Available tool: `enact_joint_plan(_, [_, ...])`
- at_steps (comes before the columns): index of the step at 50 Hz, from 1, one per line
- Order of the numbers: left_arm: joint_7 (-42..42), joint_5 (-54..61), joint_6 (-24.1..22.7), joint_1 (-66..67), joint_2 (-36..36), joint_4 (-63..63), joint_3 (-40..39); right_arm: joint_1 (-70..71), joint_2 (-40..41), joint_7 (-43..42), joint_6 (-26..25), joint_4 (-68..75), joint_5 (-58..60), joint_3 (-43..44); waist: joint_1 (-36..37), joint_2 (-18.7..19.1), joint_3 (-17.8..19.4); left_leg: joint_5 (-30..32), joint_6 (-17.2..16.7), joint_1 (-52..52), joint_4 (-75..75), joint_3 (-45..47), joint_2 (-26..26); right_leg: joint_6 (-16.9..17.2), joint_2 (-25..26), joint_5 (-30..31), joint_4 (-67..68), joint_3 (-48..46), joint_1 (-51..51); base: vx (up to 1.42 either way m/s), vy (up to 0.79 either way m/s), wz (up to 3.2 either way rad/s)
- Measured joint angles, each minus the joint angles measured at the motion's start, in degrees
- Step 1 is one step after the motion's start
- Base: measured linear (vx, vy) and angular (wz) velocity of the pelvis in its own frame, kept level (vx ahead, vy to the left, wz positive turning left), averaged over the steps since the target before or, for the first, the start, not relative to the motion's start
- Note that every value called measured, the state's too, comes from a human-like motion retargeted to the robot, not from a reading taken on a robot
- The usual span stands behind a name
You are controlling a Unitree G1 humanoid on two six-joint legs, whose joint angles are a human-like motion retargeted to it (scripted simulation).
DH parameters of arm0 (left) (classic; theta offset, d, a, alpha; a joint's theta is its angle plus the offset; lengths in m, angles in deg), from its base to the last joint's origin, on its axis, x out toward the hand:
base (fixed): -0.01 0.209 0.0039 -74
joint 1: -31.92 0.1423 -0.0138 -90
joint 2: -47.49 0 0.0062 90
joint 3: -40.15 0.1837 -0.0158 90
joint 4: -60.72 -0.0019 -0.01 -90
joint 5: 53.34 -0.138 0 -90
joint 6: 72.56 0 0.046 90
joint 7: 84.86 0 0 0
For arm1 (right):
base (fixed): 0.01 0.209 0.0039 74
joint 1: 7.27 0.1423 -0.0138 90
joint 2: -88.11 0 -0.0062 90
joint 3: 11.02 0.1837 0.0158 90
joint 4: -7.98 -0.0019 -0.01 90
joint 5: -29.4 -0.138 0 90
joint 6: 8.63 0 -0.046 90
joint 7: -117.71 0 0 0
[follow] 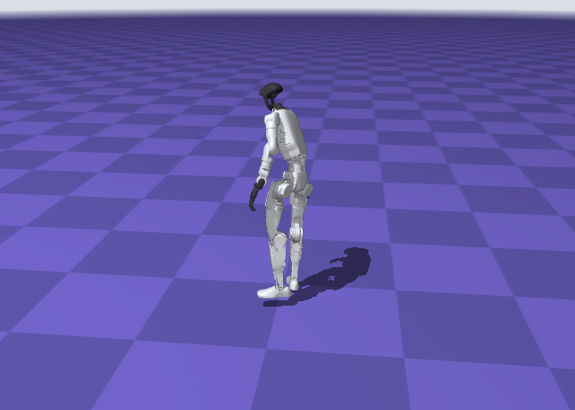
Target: In place motions
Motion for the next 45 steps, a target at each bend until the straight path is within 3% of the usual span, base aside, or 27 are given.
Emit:
enact_joint_plan(3, [-1.36,1.72,1.14,4.46,-1.4,-4.64,-4.79,-4.02,-0.54,1.91,1.28,1.6,-0.38,2.23,-0.01,-1.21,-3.82,6.62,0.0,4.71,0.83,2.82,3.85,1.28,-0.78,0.95,-1.68,-4.2,4.36,0.55,-0.4,1.25])
enact_joint_plan(7, [-3.83,5.22,3.45,9.29,-4.19,-11.32,-12.71,-7.97,-1.38,5.32,1.5,4.18,-0.02,4.37,1.49,-1.78,-6.77,10.13,0.49,10.07,1.23,3.59,8.11,2.45,0.05,2.58,-3.87,-7.3,9.59,0.45,-0.38,0.67])
enact_joint_plan(10, [-6.2,8.64,4.69,11.35,-6.8,-15.71,-18.74,-9.83,-1.92,5.84,0.77,6.6,-0.03,6.86,1.34,-2.12,-9.64,13.02,0.0,8.66,0.21,4.06,7.08,2.91,-1.46,5.35,-4.86,-10.66,10.05,0.14,-0.16,1.32])
enact_joint_plan(12, [-7.23,11.24,4.51,11.71,-8.51,-18.4,-22.48,-10.28,-2.1,6.43,0.4,8.63,-0.34,9.01,0.68,-2.33,-11.57,11.9,0.0,4.12,-0.24,4.46,3.89,2.78,-4.24,8.63,-4.86,-13.2,8.55,-0.12,0.01,1.74])
enact_joint_plan(15, [-7.32,15.01,2.54,13.0,-10.52,-22.61,-27.42,-11.39,-0.89,8.76,-0.22,12.05,-1.55,12.03,0.7,-2.21,-14.28,5.68,0.0,0.99,0.91,8.73,3.11,1.89,-5.29,13.2,-6.05,-15.65,8.98,-0.03,-0.13,1.31])
enact_joint_plan(18, [-7.22,16.97,1.2,14.63,-11.99,-25.26,-31.96,-11.65,1.07,12.25,-0.65,14.36,-5.58,14.71,1.24,-1.52,-16.06,1.64,0.0,-3.22,3.6,-0.35,-0.46,1.05,-6.53,17.01,-7.66,-15.46,10.18,-0.08,0.12,0.75])
enact_joint_plan(22, [-8.77,16.51,1.83,16.3,-13.63,-26.88,-36.38,-11.78,4.2,13.9,0.4,14.63,-13.1,18.01,-0.29,-0.7,-18.57,-2.44,0.0,-5.17,3.69,-1.78,-2.07,0.89,-5.67,12.5,-8.75,-16.56,12.19,0.08,-0.19,0.8])
enact_joint_plan(25, [-11.49,14.37,3.43,17.08,-12.52,-27.98,-38.09,-12.88,7.84,12.93,2.09,14.04,-21.49,18.71,-0.18,0.02,-18.16,-6.52,0.0,-4.14,4.67,-7.08,-3.24,-0.39,-3.95,8.75,-7.39,-9.51,14.3,0.17,-0.29,1.17])
enact_joint_plan(30, [-15.1,14.17,4.48,16.19,-11.07,-29.05,-37.45,-13.21,10.22,13.43,3.15,11.36,-22.35,17.54,-5.4,-0.68,-17.48,-10.53,0.0,-1.57,3.38,-17.48,-7.77,10.21,-1.77,7.26,3.31,6.59,13.41,0.1,-0.4,2.19])
enact_joint_plan(32, [-16.48,13.8,4.64,15.08,-10.41,-28.77,-37.47,-12.94,9.73,14.05,3.63,8.93,-20.07,14.77,-6.67,-0.81,-16.56,-11.15,0.0,-0.45,2.55,-20.64,-8.25,12.56,0.56,6.13,9.35,10.58,10.46,-0.1,-0.44,1.56])
enact_joint_plan(38, [-18.91,13.24,3.85,12.81,-8.83,-25.89,-36.99,-11.54,5.05,13.42,5.32,1.0,-7.36,6.0,-8.13,-2.82,-14.91,-13.1,0.0,2.07,1.02,-26.01,-10.09,12.61,9.57,2.01,14.82,13.05,3.23,-0.09,-0.33,1.06])
enact_joint_plan(45, [-22.05,12.95,3.21,11.13,-9.21,-25.67,-35.9,-12.62,2.8,9.28,4.87,-1.19,-1.68,5.33,-12.47,-4.71,-14.43,-15.68,0.0,6.89,0.34,-32.77,-14.98,11.91,15.13,-5.45,3.99,17.0,-3.57,0.02,-0.06,1.2])
